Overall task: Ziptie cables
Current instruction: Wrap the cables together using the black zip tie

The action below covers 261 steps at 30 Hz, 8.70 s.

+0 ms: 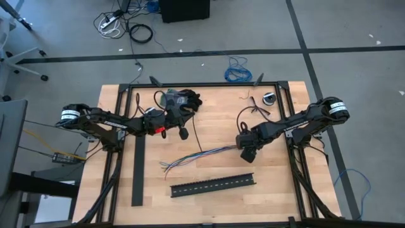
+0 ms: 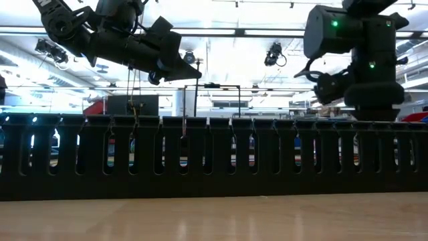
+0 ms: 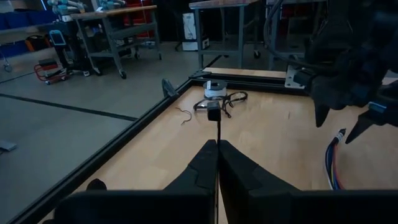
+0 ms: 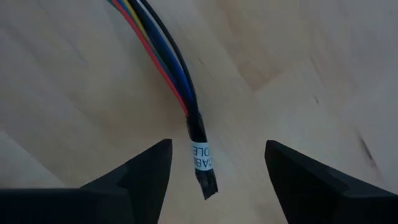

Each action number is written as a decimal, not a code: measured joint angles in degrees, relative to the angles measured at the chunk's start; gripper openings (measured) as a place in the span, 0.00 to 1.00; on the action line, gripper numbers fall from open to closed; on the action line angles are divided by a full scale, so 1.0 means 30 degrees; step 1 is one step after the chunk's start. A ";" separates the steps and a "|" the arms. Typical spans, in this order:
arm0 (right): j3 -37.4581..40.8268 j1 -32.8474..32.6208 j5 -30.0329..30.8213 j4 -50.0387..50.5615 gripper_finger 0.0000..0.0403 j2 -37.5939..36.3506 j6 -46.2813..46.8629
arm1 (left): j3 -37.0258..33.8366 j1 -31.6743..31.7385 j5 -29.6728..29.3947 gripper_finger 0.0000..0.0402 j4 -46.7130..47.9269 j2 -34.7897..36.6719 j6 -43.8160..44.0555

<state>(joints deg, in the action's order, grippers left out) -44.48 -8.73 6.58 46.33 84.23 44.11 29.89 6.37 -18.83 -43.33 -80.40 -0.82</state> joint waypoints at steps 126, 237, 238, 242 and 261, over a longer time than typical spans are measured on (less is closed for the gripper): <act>0.2428 0.0109 -0.1101 -1.9370 0.53 0.0015 -1.7434 | -0.0044 -0.0890 0.1792 0.00 -0.3657 -0.4947 0.1282; -0.0722 -0.1780 0.3070 -2.1689 0.28 0.7759 -2.2747 | -0.0036 -0.0882 0.1821 0.00 -0.4191 -0.4954 0.1355; -0.0708 -0.1770 0.3070 -2.1856 0.28 0.7766 -2.2759 | -0.0036 -0.0875 0.1821 0.00 -0.4210 -0.4954 0.1355; -0.0695 -0.1758 0.3048 -2.2586 0.28 0.7788 -2.2795 | -0.0036 -0.0875 0.1821 0.00 -0.4197 -0.4954 0.1355; -0.0695 -0.0816 0.0357 -2.4982 0.26 0.7803 -2.2712 | -0.0036 -0.0876 0.1814 0.00 -0.4225 -0.4954 0.1501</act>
<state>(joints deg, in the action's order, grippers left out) -46.57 -11.18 7.65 -28.62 107.63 -24.02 29.78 3.75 -13.39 -56.01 -95.26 3.68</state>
